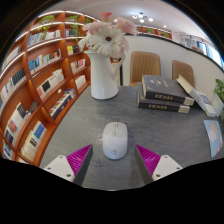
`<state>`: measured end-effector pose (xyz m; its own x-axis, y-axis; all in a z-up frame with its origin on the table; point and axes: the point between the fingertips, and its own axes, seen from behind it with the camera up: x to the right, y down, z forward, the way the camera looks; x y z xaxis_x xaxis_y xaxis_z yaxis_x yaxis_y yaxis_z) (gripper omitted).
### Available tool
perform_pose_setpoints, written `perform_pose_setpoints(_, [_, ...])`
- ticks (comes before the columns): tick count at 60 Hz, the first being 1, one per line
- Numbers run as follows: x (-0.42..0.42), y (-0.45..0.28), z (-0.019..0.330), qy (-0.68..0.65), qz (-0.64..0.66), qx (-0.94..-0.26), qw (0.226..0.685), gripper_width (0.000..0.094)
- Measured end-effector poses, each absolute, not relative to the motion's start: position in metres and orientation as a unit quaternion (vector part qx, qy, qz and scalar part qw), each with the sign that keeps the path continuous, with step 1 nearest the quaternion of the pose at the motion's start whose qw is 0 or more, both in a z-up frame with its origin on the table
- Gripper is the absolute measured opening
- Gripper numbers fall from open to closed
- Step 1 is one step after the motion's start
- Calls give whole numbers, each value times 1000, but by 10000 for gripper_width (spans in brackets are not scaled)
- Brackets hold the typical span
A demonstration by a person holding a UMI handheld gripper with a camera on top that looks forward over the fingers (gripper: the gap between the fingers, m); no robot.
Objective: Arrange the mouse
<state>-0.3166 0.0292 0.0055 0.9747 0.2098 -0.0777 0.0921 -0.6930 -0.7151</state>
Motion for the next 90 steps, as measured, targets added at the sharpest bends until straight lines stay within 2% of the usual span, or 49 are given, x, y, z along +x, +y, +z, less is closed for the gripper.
perform_pose_setpoints(11, [-330, 69, -12, -79, 60, -924, 370, 825])
perform_pose_setpoints(15, [-330, 76, -16, -79, 55, -926, 364, 735])
perform_pose_setpoints(21, [-321, 81, -18, -79, 37, -929, 360, 532])
perform_pose_setpoints(25, [-320, 80, -19, -71, 43, -930, 357, 515])
perform_pose_setpoints(34, [-319, 79, -19, -74, 56, -933, 348, 358])
perform_pose_setpoints(46, [-319, 75, -17, -96, 83, -935, 332, 356])
perform_pose_setpoints(52, [-300, 76, 14, -104, 92, -928, 344, 357])
perform_pose_setpoints(65, [-161, 106, 167, -102, 60, -882, 456, 357])
perform_pose_setpoints(73, [-44, 113, 228, -90, 25, -864, 495, 356])
perform_pose_setpoints(78, [34, 112, 244, -79, -5, -859, 507, 355])
perform_pose_setpoints(82, [83, 111, 243, -58, -7, -859, 508, 355])
perform_pose_setpoints(87, [147, 105, 216, -33, -28, -872, 488, 355])
perform_pose_setpoints(90, [171, 99, 188, -21, -31, -883, 467, 354])
